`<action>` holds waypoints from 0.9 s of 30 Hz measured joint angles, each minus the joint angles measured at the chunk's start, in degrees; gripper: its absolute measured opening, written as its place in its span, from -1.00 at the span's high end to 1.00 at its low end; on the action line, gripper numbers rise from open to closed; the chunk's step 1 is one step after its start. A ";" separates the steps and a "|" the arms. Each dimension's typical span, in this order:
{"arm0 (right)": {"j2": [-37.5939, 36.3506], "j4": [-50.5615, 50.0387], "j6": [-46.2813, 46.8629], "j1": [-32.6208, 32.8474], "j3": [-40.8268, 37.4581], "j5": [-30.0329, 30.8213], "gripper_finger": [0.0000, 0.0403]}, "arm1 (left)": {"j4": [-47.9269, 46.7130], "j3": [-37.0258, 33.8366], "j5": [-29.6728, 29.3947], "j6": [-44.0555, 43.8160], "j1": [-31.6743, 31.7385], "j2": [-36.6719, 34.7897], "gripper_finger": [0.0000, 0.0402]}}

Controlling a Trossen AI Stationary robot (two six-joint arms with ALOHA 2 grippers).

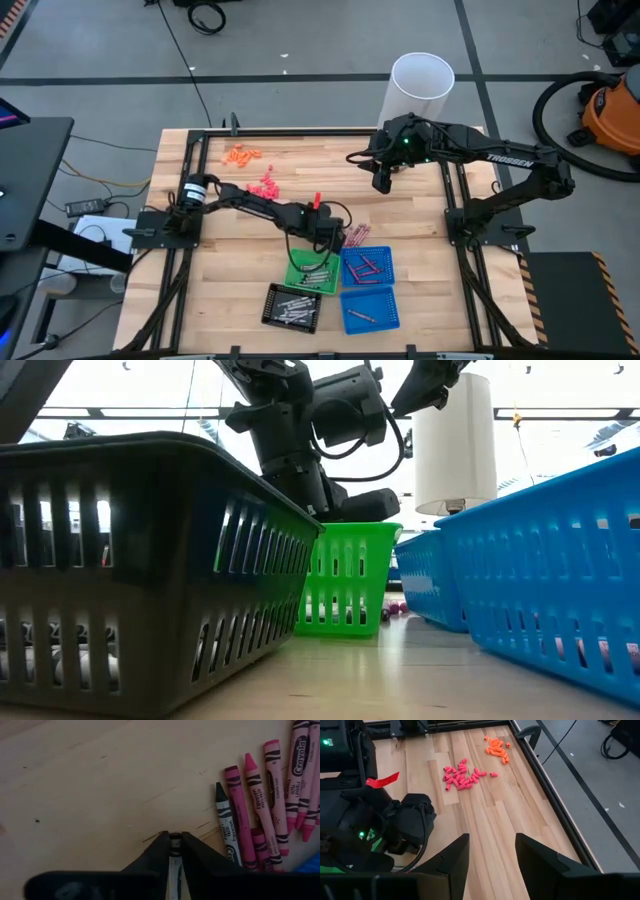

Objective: Sort crayons
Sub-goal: Put the black crayon into the green bin

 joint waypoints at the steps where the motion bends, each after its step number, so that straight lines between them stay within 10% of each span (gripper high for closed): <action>1: 0.00 0.00 0.00 0.00 0.00 0.00 0.17 | -0.06 0.00 0.09 0.00 0.05 0.00 0.79; 27: 0.00 -2.18 -2.09 -0.06 0.00 1.35 0.17 | -1.10 -0.28 -0.02 16.73 -0.55 -9.30 0.94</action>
